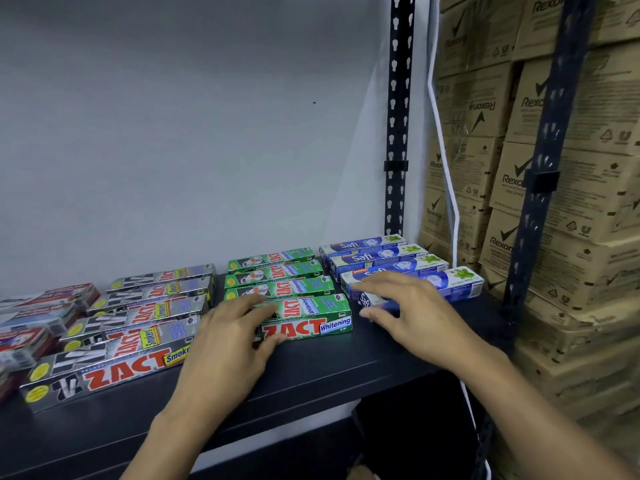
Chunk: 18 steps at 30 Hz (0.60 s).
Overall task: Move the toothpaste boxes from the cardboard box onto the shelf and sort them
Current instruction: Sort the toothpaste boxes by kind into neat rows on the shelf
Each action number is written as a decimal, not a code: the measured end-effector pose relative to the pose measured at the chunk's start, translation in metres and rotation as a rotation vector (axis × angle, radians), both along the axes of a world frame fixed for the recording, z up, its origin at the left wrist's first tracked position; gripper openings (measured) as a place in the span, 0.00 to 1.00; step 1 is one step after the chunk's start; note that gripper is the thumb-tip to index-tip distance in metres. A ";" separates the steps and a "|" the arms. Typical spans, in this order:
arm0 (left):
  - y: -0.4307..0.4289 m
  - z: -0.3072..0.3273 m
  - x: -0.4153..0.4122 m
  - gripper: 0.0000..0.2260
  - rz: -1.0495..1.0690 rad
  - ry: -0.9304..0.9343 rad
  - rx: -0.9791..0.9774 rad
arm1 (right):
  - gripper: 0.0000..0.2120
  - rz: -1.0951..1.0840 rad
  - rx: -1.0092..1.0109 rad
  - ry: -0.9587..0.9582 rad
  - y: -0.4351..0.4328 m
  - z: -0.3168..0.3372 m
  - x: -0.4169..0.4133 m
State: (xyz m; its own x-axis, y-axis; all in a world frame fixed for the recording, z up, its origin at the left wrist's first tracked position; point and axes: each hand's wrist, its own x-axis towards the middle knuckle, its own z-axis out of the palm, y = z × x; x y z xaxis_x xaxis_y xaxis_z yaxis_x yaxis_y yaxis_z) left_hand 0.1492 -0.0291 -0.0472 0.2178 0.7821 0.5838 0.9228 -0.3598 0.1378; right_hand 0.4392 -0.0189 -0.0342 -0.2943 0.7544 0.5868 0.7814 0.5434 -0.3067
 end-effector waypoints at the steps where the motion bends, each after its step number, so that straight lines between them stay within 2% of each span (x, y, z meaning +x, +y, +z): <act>1: -0.004 0.000 -0.008 0.19 0.018 -0.017 -0.007 | 0.19 0.026 -0.003 -0.005 -0.001 0.000 -0.014; 6: -0.012 -0.001 -0.018 0.16 0.008 -0.076 -0.005 | 0.16 0.002 -0.018 -0.122 0.009 -0.008 -0.055; 12: -0.015 -0.002 -0.017 0.16 -0.024 -0.122 0.011 | 0.12 0.028 0.059 -0.045 0.017 -0.018 -0.054; 18: -0.024 -0.003 -0.023 0.15 -0.061 -0.122 0.013 | 0.13 0.077 0.006 -0.028 0.013 -0.011 -0.049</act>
State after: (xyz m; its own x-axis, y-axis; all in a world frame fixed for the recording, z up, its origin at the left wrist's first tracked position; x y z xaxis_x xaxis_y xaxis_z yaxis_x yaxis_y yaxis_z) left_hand 0.1261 -0.0529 -0.0497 0.1919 0.7618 0.6187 0.8757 -0.4175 0.2425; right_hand 0.3901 -0.0056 -0.0449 -0.3678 0.7254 0.5819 0.7454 0.6041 -0.2819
